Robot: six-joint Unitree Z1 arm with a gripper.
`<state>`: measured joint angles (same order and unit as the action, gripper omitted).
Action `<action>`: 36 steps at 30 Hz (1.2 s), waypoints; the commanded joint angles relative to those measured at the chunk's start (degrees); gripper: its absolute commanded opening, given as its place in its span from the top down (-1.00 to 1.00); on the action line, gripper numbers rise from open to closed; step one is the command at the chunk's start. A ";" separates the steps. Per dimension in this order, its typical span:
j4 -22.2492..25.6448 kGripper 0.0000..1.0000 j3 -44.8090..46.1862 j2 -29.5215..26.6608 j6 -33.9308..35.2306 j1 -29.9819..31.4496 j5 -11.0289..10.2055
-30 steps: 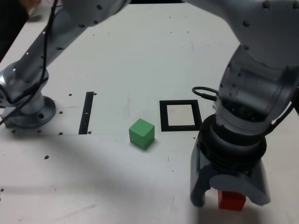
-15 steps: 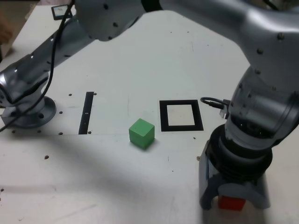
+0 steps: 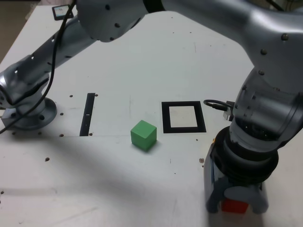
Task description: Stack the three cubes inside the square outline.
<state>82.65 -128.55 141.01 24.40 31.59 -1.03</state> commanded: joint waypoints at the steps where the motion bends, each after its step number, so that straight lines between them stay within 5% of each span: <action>1: -0.18 0.20 0.06 -0.40 0.13 -0.09 -0.11; 14: -1.83 0.42 3.48 -3.65 -0.27 -0.08 -0.62; 23: -0.83 0.41 15.05 -20.17 -0.96 -0.97 -3.23; 30: -0.78 0.41 27.02 -32.36 -8.51 -9.73 -5.68; 36: -1.39 0.41 31.79 -33.99 -17.57 -20.20 -5.87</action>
<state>81.71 -97.09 110.26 8.21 13.95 -6.81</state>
